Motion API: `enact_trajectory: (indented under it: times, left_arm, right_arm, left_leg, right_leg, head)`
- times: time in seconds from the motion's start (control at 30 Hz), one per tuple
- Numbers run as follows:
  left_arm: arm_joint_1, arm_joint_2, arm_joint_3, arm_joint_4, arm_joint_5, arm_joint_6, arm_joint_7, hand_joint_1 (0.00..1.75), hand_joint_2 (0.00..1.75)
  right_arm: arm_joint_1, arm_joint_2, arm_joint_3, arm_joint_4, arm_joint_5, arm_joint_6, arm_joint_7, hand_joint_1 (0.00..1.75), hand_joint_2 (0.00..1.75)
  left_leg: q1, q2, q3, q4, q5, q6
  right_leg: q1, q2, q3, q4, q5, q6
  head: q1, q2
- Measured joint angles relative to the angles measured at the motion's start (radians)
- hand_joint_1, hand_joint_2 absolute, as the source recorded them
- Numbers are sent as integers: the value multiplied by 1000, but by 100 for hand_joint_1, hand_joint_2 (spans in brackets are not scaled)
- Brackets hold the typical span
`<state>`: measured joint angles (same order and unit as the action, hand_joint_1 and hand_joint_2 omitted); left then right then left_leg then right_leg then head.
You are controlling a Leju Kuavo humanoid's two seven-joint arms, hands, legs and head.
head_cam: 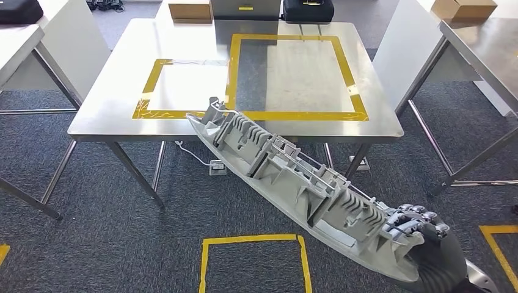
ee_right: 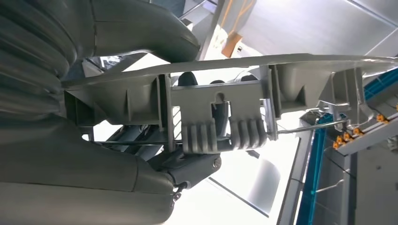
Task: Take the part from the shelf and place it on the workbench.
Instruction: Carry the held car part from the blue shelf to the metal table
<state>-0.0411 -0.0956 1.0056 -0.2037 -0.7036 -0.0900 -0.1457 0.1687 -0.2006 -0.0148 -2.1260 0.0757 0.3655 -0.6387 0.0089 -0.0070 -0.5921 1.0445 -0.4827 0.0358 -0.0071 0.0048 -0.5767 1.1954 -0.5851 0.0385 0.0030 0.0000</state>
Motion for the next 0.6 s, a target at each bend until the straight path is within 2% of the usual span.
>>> enact_trajectory:
  times: [0.07, 0.1, 0.13, 0.17, 0.23, 0.27, 0.3, 0.33, 0.43, 0.47, 0.5, 0.57, 0.6]
  left_arm:
    - [0, -2, 0, 0, 5, 0, 0, 0, 0]
    - [1, -2, 0, 0, 7, 0, 0, 0, 0]
    - [1, -4, 0, 0, 9, 0, 0, 0, 0]
    - [1, -6, 0, 0, 10, 0, 0, 0, 0]
    - [0, -10, 0, 0, 11, 0, -1, 0, 0]
    - [-1, -11, 0, 0, 11, 0, -1, 0, 0]
    - [-2, -12, 0, 0, 12, 0, -2, 0, 0]
    - [-3, -13, 0, 0, 12, 0, -2, 0, 0]
    - [-7, -14, 0, 0, 13, 0, -2, 0, 0]
    - [-10, -15, 0, 0, 13, 0, -2, 0, 0]
    - [-12, -15, 0, 0, 13, 0, -2, 0, 0]
    - [-13, -16, 0, 0, 13, 0, -2, 0, 0]
    - [-11, -16, 0, 0, 13, 0, -2, 0, 0]
  right_arm:
    - [0, 0, -5, 0, 0, 4, 0, 175, 175]
    - [0, 0, -6, 0, 0, 8, 1, 175, 175]
    - [-1, 0, -8, 0, 0, 12, 1, 175, 175]
    - [-3, 0, -8, 0, -1, 16, 1, 175, 175]
    - [-10, 0, -10, 1, -3, 23, 0, 175, 175]
    - [-15, 0, -10, 2, -4, 26, 0, 175, 175]
    - [-21, 0, -11, 3, -5, 29, 1, 175, 175]
    - [-26, 0, -12, 4, -6, 31, 3, 175, 175]
    - [-45, 0, -12, 4, -6, 35, 15, 175, 175]
    - [-53, 0, -12, 4, -8, 35, 20, 175, 175]
    - [-62, 0, -12, 4, -9, 36, 24, 175, 175]
    - [-77, 0, -11, 5, -12, 36, 32, 175, 175]
    - [-83, 0, -11, 5, -13, 36, 35, 175, 175]
  left_leg:
    - [0, -1, 16, -1, -16, 1]
    - [0, -2, 27, -1, -25, 1]
    - [0, -2, 39, -1, -35, 0]
    - [0, -3, 53, -1, -45, -1]
    - [-1, -3, 78, -1, -65, -6]
    - [-2, -4, 86, -1, -74, -11]
    - [-2, -3, 92, -4, -82, -18]
    - [-3, -3, 100, -2, -84, -26]
    - [-4, 0, 112, 26, -90, -45]
    - [-4, 0, 96, 60, -102, -48]
    - [-3, 1, 65, 112, -120, -50]
    - [-2, 1, -19, 227, -167, -56]
    - [-2, 1, -51, 257, -181, -57]
  right_leg:
    - [-2, 0, -84, 97, -49, 7]
    - [-2, 0, -110, 112, -57, 9]
    - [-2, 0, -121, 96, -44, 9]
    - [-2, -1, -116, 51, -7, 8]
    - [0, -2, -85, -74, 90, -1]
    - [3, -4, -73, -116, 111, -7]
    - [7, -4, -66, -140, 119, -14]
    - [8, -4, -63, -147, 113, -21]
    - [4, -2, -30, -160, 115, -44]
    - [2, -2, -18, -162, 112, -48]
    - [1, -3, -8, -164, 106, -52]
    - [2, -3, 6, -164, 90, -56]
    - [2, -2, 16, -164, 81, -56]
  head:
    - [2, 0]
    - [3, 0]
    - [4, 0]
    - [6, 0]
    - [8, 0]
    - [9, 0]
    - [10, 0]
    - [10, 0]
    - [8, 0]
    - [5, 0]
    - [2, 0]
    - [-2, 0]
    - [-3, 0]
